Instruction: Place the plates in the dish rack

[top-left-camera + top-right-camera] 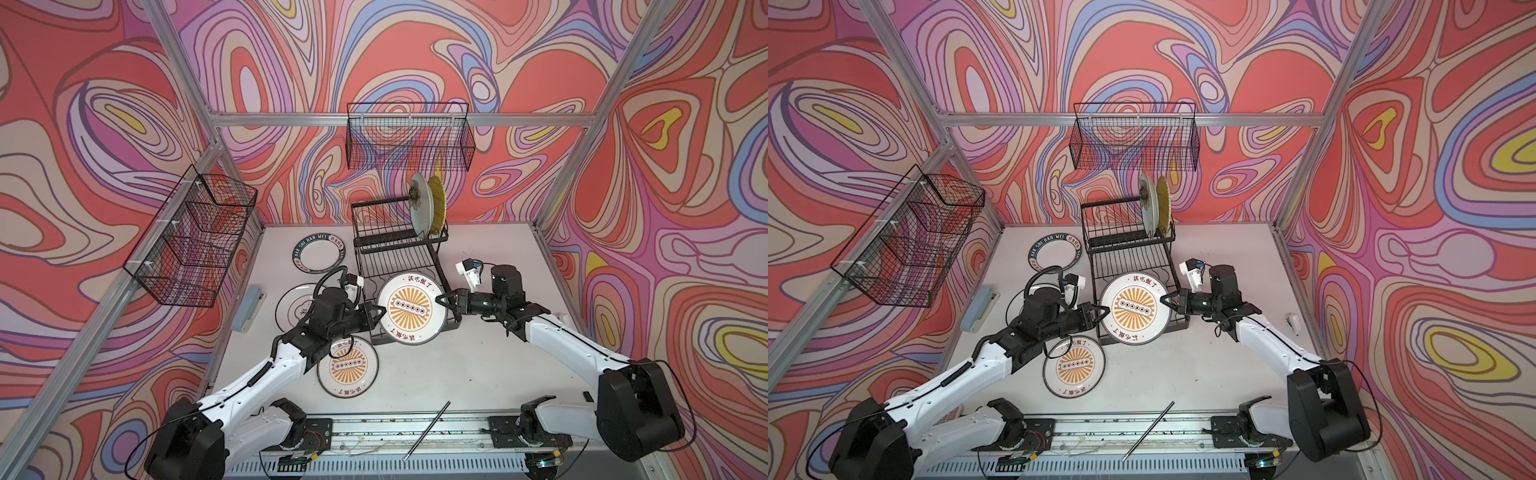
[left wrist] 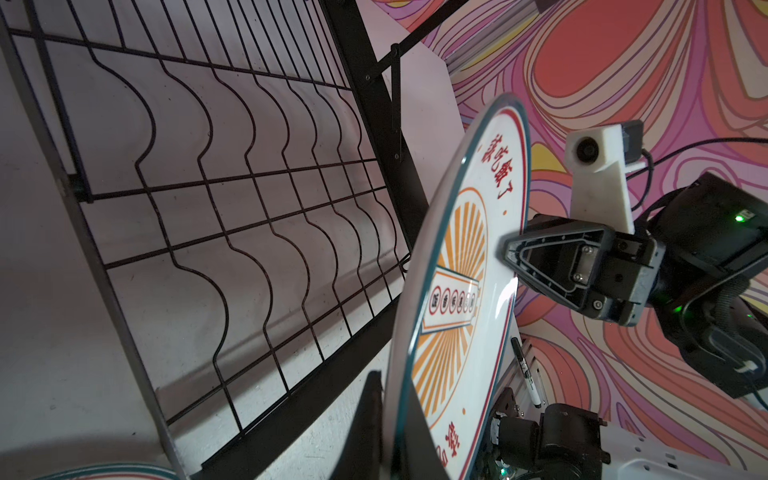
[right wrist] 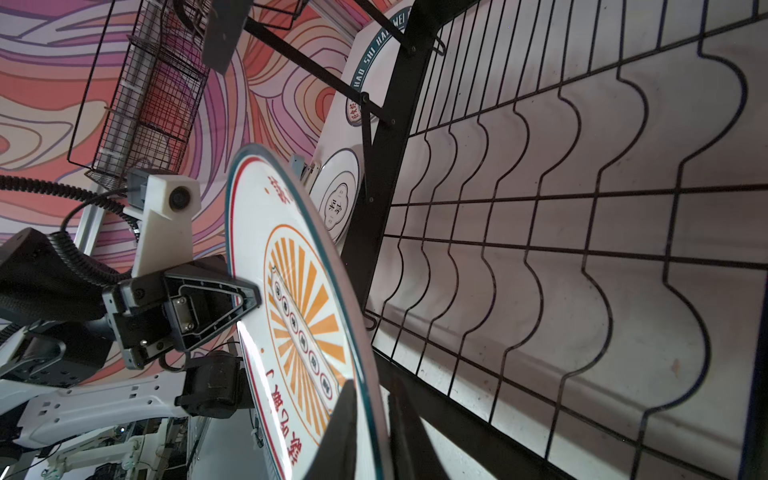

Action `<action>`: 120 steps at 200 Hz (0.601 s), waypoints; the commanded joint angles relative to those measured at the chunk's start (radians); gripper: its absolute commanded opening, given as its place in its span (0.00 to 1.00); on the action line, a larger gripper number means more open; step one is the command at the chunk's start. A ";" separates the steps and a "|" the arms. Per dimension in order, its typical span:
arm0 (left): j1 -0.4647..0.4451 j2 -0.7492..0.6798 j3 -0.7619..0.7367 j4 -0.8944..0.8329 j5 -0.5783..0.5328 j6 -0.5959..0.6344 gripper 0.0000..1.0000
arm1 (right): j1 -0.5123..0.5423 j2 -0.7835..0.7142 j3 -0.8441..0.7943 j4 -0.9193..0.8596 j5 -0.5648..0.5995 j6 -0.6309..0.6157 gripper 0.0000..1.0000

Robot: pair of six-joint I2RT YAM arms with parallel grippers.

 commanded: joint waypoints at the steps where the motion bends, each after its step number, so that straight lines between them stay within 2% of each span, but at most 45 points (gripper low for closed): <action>1: -0.011 -0.024 -0.004 0.008 0.031 0.030 0.00 | 0.018 -0.001 0.022 0.032 -0.008 0.005 0.21; 66: -0.011 -0.029 -0.004 0.008 0.023 0.029 0.00 | 0.037 -0.031 -0.044 0.067 0.000 0.032 0.33; 120: -0.012 -0.031 -0.009 0.015 0.021 0.022 0.00 | 0.064 -0.025 -0.076 0.097 0.003 0.043 0.35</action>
